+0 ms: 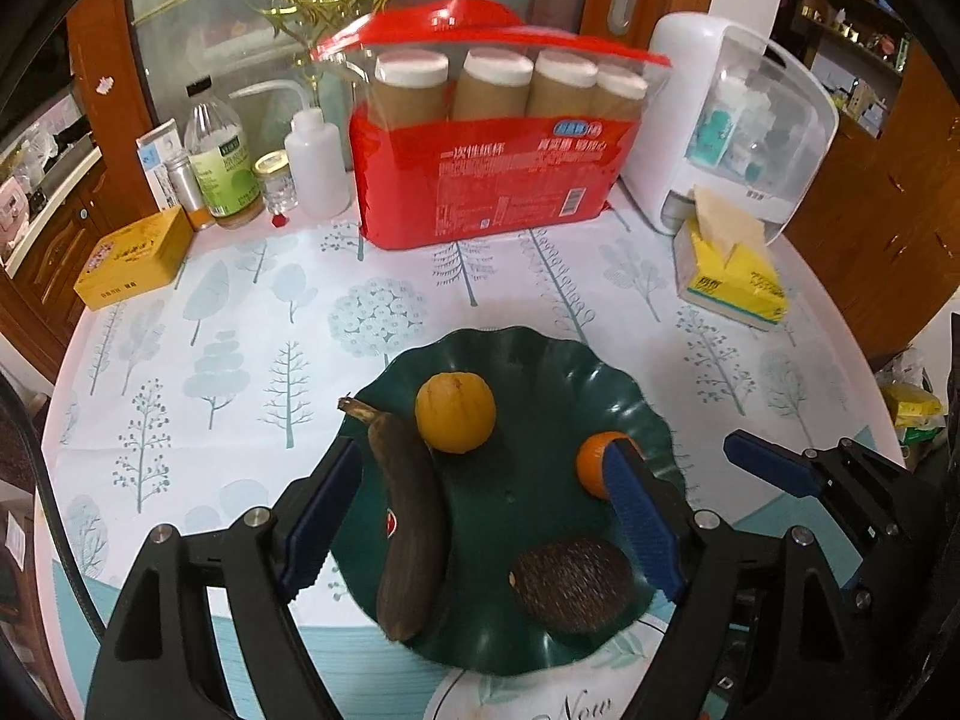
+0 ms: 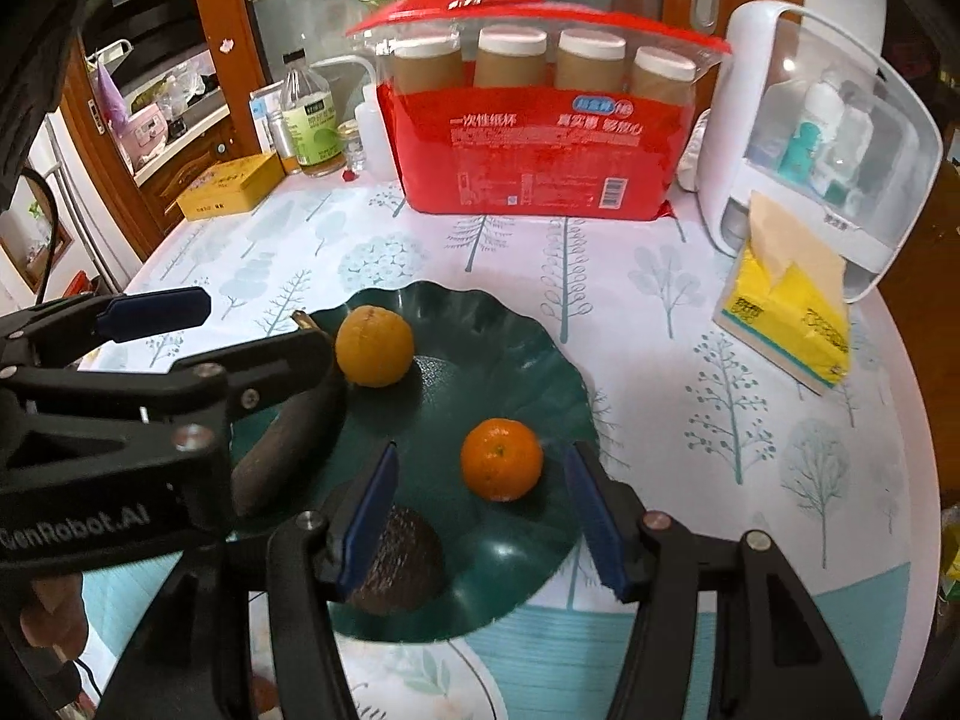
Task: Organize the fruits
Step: 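Place orange and tangerine on the green plate and open both tools, then move both tools back toward the remaining fruits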
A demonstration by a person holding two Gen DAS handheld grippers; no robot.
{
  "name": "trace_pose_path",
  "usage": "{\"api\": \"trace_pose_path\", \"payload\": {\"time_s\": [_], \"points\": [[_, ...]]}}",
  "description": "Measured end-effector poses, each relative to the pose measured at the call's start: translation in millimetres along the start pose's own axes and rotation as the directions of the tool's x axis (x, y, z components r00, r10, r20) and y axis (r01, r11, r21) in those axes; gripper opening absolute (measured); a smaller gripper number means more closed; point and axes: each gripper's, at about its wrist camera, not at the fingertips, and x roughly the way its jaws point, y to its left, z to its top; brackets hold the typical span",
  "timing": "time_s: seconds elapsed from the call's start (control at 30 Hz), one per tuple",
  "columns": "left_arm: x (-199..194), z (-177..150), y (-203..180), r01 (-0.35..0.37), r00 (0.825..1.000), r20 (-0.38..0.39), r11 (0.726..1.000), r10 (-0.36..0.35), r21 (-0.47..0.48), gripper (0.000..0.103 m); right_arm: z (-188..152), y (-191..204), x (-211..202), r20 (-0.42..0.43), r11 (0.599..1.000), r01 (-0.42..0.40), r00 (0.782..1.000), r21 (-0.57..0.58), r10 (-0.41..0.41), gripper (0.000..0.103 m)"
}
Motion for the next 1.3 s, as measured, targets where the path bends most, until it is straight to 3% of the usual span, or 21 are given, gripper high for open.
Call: {"api": "trace_pose_path", "payload": {"time_s": [0.33,0.73,1.07,1.3], "points": [[-71.1,-11.9,-6.8,0.013,0.998,0.055,0.999,-0.016,0.043,0.081,-7.7,1.4,-70.5,0.057,0.999,0.01,0.998,0.048,-0.013,0.059],[-143.5,-53.6,-16.4,-0.001,0.996,0.088,0.993,-0.01,0.117,0.082,-40.5,22.4,-138.7,0.118,0.998,0.015,0.993,0.062,-0.022,0.059],[-172.2,-91.3,-19.2,-0.023,0.995,0.098,0.989,0.008,0.146,0.082,-79.7,38.7,-171.5,0.14,0.996,0.013,0.99,0.09,-0.025,0.059],[-165.7,-122.9,-17.2,-0.032,0.997,0.075,0.986,0.02,0.162,0.082,-111.4,38.5,-170.4,0.118,0.991,0.028,0.992,0.128,-0.044,0.059]]}}
